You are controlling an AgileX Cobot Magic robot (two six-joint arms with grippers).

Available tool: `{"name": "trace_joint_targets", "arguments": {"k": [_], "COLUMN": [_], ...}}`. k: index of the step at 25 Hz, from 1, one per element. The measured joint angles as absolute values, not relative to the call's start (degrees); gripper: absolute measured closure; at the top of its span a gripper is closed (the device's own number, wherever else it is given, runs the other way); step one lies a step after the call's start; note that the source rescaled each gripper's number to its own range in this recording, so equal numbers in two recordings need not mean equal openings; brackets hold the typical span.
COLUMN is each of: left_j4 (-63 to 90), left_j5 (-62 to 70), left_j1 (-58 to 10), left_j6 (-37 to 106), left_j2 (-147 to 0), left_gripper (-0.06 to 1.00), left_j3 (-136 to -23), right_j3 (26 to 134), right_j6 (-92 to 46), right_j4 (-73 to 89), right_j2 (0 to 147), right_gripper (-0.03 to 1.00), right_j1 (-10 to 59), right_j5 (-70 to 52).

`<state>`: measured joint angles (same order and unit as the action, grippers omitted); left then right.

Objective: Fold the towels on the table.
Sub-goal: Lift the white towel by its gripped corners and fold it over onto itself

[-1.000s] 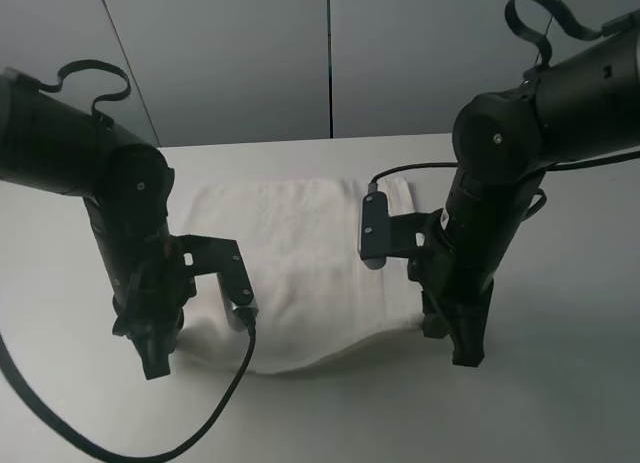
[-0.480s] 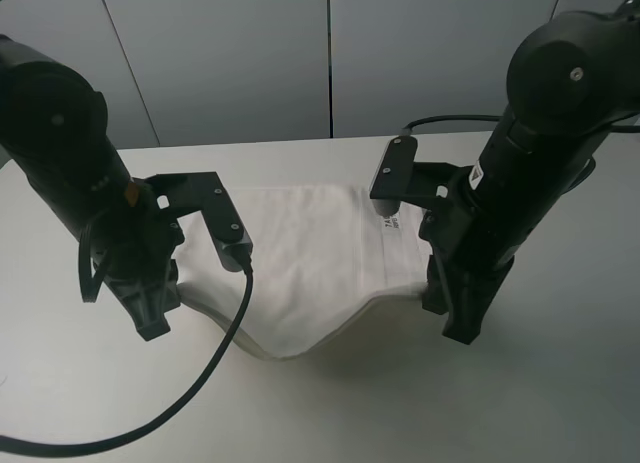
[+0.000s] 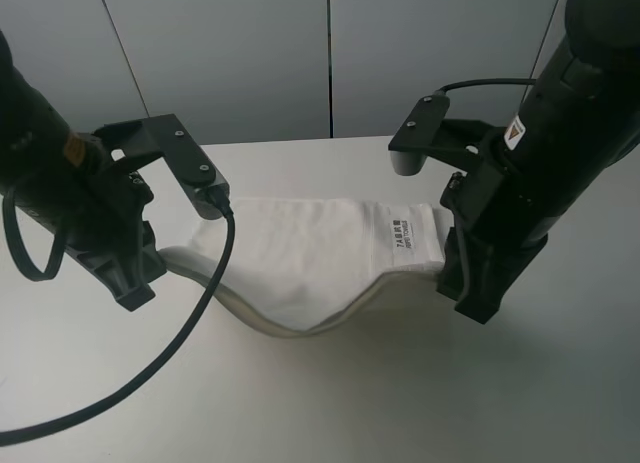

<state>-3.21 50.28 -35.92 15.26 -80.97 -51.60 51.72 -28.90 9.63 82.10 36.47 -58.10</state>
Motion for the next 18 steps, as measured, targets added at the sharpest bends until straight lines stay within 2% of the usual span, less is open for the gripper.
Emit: {"name": "trace_joint_targets", "arguments": {"k": [8,18], "left_j4": [-10.1,-19.1], "left_j5": [49.0,45.5], "left_j1": [-35.9,-35.9], "left_j6": [2.5,-10.6], "left_j2": [-79.0,-80.0], "left_gripper": [0.94,0.94], "left_j3": [-51.6,-51.6], "right_j3": [51.7,51.7], "right_j6": [-20.6,-1.3], "right_j4": [8.0,-2.6], "right_j2": [82.0,82.0], "right_gripper": [0.97,0.97], "right_j1": [36.5,36.5], "right_j5": [-54.9,-49.0]}}
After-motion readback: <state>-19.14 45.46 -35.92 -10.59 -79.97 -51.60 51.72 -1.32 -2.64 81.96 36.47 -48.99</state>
